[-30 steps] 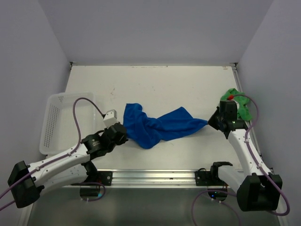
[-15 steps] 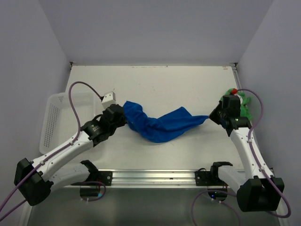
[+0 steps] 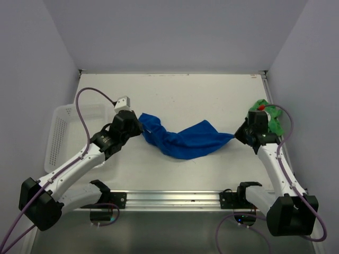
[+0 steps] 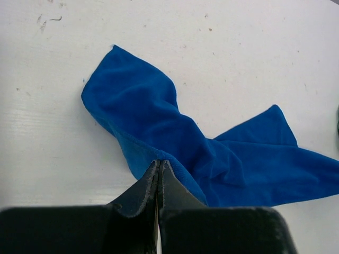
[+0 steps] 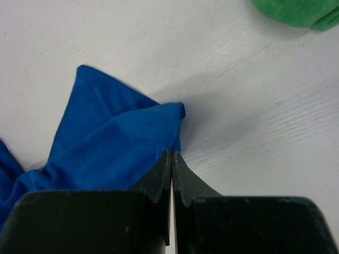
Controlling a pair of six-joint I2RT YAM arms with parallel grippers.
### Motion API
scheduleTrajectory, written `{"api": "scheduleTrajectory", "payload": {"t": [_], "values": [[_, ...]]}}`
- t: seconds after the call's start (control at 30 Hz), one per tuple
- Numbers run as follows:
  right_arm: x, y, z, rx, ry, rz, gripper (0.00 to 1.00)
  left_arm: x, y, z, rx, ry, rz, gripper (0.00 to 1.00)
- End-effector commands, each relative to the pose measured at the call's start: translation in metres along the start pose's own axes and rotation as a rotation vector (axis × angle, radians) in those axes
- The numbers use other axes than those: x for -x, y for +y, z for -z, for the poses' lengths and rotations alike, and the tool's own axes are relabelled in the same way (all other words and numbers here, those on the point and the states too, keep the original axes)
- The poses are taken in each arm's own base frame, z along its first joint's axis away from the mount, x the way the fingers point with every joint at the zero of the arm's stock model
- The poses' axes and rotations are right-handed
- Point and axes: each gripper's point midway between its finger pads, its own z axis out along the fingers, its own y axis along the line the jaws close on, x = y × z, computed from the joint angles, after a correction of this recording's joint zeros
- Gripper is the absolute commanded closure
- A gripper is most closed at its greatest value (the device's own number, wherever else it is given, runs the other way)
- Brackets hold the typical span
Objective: Roll the towels
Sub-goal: Flatten the towel
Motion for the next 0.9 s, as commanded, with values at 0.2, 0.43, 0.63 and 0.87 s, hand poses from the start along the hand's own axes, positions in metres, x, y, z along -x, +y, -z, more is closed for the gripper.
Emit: {"api": "scheduleTrajectory", "payload": {"t": [0.2,0.43,0.63,0.87], "values": [[-0.056,-0.047,-0.017,-0.112,0.094,-0.011,1.00,-0.035,-0.008,-0.004,-0.168,0.056,-0.045,1.00],[-0.075,-0.068,-0.021,-0.180,0.129,0.000,0.81,-0.060,-0.005,-0.002,-0.221,0.124,-0.071,1.00],[-0.076,-0.069,-0.023,-0.180,0.123,-0.011,0.59,-0.066,0.005,-0.003,-0.194,0.133,-0.094,1.00],[-0.061,-0.069,-0.021,-0.198,0.060,-0.020,0.59,-0.074,0.013,-0.003,-0.173,0.147,-0.105,1.00]]}}
